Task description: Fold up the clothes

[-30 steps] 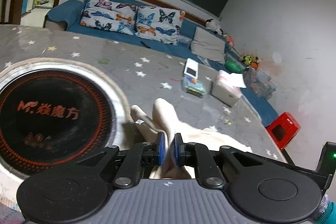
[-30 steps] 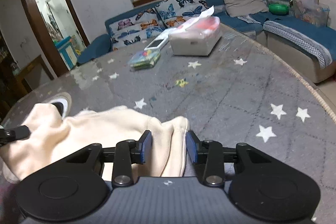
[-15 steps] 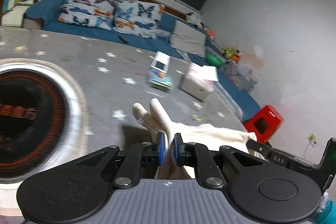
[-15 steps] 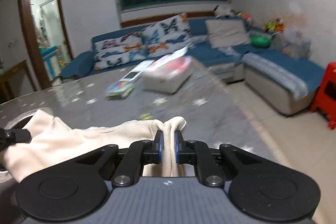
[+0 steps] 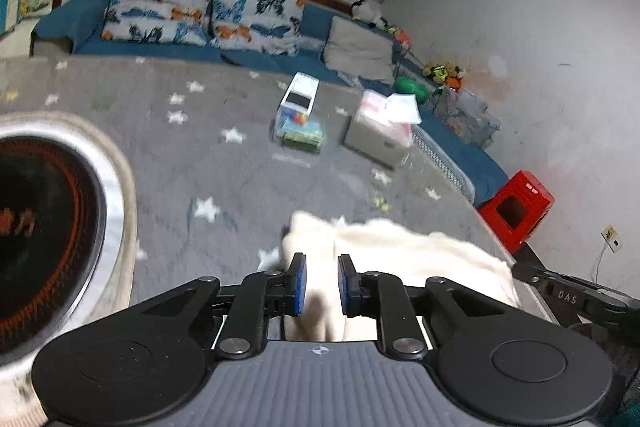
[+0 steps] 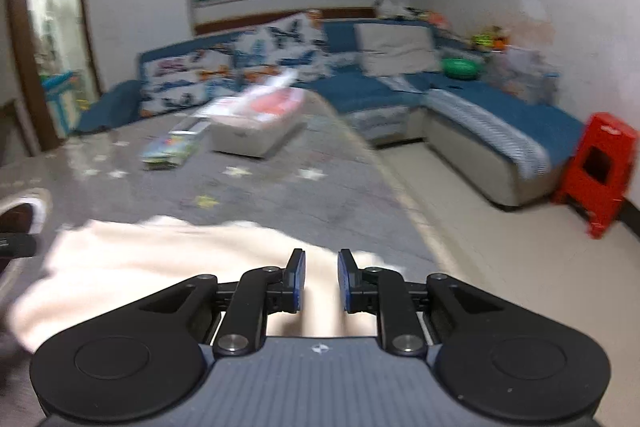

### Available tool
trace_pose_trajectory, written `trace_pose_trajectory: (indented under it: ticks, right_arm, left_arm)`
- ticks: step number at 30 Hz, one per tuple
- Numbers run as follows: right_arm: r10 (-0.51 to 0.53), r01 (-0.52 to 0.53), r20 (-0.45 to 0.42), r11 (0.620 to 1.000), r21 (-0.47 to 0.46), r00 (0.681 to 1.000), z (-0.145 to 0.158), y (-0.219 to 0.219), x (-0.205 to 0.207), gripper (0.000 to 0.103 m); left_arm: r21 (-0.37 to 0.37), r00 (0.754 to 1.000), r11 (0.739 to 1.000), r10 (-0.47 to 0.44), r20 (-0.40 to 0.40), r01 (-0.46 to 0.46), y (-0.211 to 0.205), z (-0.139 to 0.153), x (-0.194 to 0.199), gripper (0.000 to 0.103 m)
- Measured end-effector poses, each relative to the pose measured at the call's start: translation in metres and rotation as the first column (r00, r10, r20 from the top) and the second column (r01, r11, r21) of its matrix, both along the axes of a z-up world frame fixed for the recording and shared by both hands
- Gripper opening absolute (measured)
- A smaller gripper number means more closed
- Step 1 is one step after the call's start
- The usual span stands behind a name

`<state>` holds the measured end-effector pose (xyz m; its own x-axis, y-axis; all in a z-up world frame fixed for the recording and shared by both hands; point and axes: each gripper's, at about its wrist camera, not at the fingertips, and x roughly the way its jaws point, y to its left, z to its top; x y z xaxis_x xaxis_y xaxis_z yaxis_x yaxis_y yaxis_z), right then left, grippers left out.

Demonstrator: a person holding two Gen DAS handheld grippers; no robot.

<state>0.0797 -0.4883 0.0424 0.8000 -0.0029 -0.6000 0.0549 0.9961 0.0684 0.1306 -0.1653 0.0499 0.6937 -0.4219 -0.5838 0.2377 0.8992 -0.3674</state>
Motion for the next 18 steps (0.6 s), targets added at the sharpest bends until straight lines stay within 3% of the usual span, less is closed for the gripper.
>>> trace_pose_trajectory:
  ticks: [9, 12, 18]
  right_arm:
    - [0.116, -0.115, -0.018, 0.991, 0.062, 0.993, -0.009, 0.042, 0.040, 0.021]
    - [0.104, -0.101, -0.036, 0.993, 0.055, 0.994, -0.018, 0.046, 0.050, 0.021]
    - [0.103, -0.100, -0.038, 0.993, 0.060, 0.994, -0.024, 0.045, 0.055, 0.022]
  left_arm:
    - [0.030, 0.987, 0.987, -0.158, -0.002, 0.158, -0.044, -0.003, 0.027, 0.017]
    - [0.033, 0.979, 0.978, -0.204, -0.023, 0.205, -0.058, -0.010, 0.042, 0.017]
    - [0.044, 0.974, 0.977, -0.204, -0.097, 0.209, -0.073, -0.031, 0.068, 0.017]
